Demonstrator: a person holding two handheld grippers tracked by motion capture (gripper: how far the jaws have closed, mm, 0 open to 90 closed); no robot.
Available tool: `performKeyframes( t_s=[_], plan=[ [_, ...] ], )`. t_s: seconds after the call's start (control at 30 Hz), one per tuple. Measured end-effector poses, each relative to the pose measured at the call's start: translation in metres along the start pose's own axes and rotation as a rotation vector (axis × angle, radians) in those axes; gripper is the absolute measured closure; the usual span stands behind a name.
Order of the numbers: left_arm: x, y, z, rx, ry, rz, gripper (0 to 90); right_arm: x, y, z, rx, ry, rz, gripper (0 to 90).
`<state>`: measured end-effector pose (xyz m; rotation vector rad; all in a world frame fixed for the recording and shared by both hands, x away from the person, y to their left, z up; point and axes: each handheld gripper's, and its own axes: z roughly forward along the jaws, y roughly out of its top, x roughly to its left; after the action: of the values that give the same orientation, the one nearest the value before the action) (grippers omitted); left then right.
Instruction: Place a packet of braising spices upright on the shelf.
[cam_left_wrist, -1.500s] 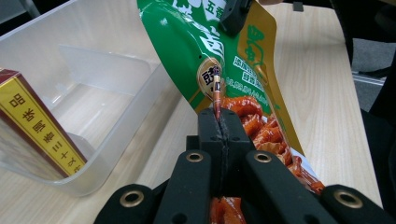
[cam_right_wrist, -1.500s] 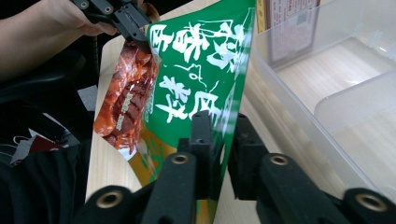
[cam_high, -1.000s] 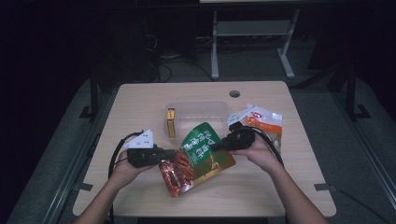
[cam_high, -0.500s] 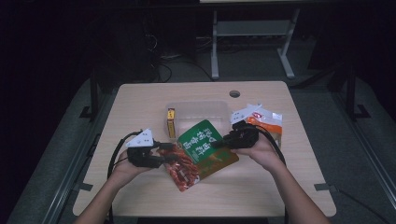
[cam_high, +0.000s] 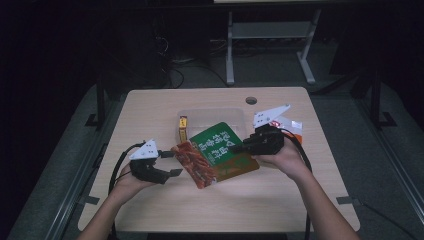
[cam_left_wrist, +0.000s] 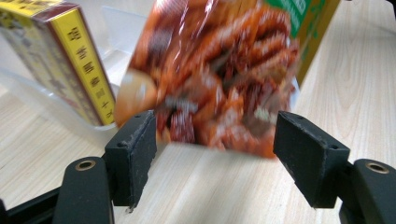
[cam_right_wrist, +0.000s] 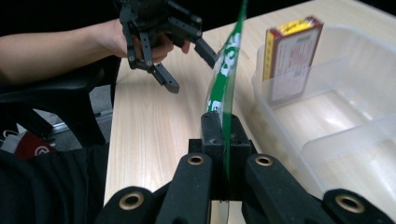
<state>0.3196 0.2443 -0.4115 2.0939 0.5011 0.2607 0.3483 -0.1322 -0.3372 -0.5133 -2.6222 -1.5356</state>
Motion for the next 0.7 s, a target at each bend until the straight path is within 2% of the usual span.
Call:
performKeyframes(
  t_s=[0.23,0.53,0.7],
  plan=[
    [0.003,-0.002,-0.001,0.004,0.010,-0.012,26.7,0.004,0.012,-0.014,0.007,-0.046,-0.032,90.0],
    [0.004,-0.003,0.000,0.020,0.013,-0.003,25.4,0.000,0.024,-0.036,-0.009,-0.105,0.000,90.0],
    [0.004,-0.004,0.001,0.027,0.012,-0.016,24.5,-0.003,0.033,-0.044,-0.008,-0.151,0.021,90.0]
  ],
)
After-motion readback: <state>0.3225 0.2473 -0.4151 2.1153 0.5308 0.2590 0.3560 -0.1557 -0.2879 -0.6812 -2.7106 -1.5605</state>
